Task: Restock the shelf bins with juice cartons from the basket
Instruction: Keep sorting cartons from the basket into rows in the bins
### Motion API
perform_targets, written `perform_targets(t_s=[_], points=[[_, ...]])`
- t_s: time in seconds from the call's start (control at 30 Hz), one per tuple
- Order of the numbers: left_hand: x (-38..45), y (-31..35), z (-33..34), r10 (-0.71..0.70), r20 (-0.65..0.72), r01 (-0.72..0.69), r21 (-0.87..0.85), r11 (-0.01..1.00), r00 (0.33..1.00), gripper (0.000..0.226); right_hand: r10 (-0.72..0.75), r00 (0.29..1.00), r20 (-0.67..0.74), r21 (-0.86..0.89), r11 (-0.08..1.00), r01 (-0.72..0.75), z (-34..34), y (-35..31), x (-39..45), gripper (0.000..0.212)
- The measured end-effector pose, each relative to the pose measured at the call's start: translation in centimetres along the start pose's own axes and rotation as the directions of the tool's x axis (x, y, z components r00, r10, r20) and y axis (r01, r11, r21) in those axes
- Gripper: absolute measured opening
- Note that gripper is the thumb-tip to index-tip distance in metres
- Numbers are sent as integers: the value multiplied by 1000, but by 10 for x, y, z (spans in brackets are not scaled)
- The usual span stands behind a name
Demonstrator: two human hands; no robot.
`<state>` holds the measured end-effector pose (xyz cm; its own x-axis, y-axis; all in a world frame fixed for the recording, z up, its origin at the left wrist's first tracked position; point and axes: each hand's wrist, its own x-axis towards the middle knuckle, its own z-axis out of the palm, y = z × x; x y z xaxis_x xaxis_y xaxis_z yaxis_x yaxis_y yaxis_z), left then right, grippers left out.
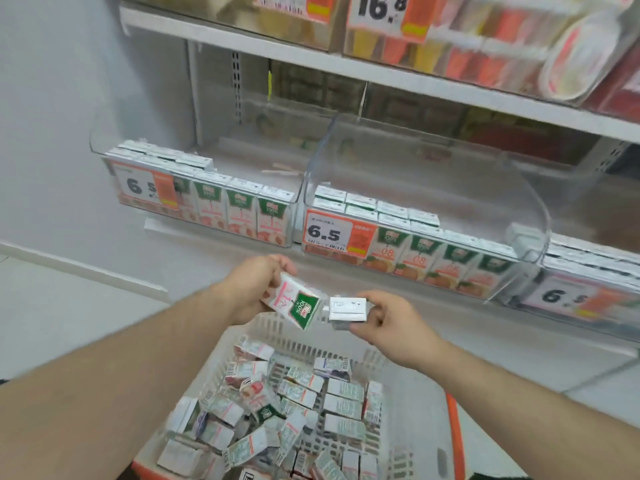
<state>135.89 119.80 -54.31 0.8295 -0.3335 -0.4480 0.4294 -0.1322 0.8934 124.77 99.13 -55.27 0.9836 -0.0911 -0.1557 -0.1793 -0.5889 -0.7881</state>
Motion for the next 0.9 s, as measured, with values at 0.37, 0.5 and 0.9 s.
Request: perform_targets(t_s=[0.37, 0.5, 0.9], points=[[-32, 43, 56, 278, 267, -382, 719, 580, 923, 30, -16, 994, -104, 444, 894, 60, -60, 3, -33, 31], [-46, 44, 98, 255, 447, -508, 812, 286, 858, 48, -33, 989, -147, 512, 852, 105, -78, 8, -41, 29], [-51, 81, 263, 519, 470, -611, 780, 133, 714, 33, 164, 776, -609, 416, 899, 137, -176, 38, -79, 30]])
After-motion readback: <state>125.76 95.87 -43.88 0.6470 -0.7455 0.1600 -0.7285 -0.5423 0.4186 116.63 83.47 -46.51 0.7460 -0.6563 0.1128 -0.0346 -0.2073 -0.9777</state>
